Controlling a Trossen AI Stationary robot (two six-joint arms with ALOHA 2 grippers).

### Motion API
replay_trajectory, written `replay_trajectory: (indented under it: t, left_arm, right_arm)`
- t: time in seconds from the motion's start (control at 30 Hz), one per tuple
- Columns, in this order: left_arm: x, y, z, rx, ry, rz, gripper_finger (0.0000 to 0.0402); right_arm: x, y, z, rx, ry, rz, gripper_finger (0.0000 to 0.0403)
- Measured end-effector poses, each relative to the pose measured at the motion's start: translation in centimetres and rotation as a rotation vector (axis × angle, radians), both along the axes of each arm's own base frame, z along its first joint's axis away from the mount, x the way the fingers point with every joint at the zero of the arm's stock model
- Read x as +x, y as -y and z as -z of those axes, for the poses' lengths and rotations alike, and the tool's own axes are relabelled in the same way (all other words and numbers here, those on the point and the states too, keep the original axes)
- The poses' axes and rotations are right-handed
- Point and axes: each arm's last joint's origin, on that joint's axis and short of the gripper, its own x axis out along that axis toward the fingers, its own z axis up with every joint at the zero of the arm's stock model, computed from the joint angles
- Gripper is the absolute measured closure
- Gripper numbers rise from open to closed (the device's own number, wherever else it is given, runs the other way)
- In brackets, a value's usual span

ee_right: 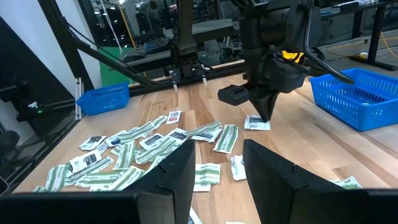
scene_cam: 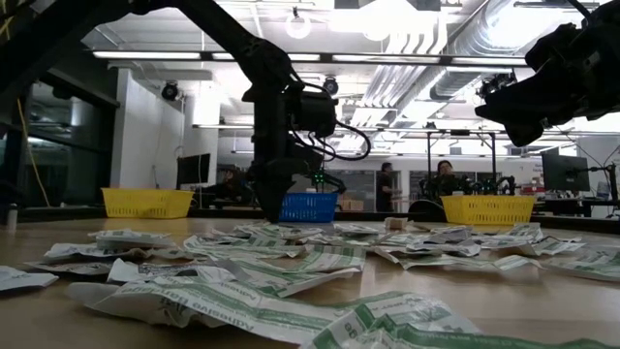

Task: Pick & Place First Aid Supplies
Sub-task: Put the gray towelette pack into the left yellow bin

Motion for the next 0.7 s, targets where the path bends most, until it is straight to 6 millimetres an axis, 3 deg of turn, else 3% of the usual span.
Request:
replay_trajectory:
  t: [0.23, 0.4, 0.7]
  left_arm:
    - [-0.3, 0.1, -0.2, -0.014, -0.020, 0.026, 0.0399]
    - [-1.8, -0.1, -1.5, -0.083, -0.062, 0.019, 0.0400]
    - [-3.9, -2.3, -7.0, -0.097, -0.069, -0.038, 0.0401]
  right_arm:
    - [0.0, 0.0, 0.0, 0.000, 0.000, 0.000, 0.0274]
    - [0.0, 0.0, 0.0, 0.000, 0.000, 0.000, 0.0274]
    - [0.0, 0.0, 0.0, 0.000, 0.000, 0.000, 0.0274]
